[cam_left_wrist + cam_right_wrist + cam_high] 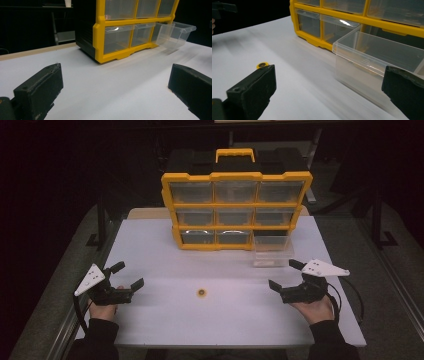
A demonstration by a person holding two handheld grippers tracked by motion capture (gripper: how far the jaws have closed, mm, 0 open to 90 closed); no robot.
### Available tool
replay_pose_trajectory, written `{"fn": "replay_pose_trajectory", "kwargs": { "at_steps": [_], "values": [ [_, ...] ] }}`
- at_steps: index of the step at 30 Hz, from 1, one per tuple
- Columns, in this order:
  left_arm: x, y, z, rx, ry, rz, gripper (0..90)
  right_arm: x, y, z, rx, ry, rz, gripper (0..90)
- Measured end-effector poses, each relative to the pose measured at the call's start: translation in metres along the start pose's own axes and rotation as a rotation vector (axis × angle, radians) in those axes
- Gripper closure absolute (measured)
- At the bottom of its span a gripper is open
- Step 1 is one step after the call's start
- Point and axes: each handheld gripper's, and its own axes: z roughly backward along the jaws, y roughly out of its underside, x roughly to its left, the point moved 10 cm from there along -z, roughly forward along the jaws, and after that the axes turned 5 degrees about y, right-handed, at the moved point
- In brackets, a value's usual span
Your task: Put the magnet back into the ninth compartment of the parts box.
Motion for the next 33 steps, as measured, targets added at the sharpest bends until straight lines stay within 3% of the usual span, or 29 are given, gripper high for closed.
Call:
{"fn": "replay_pose_trajectory", "kwargs": {
  "at_steps": [33],
  "values": [
    [0.001,0.000,0.001,-0.007,0.000,0.010,0.0,0.022,-0.019,-0.018,0.065,-0.076,0.065,0.0]
  ]
}}
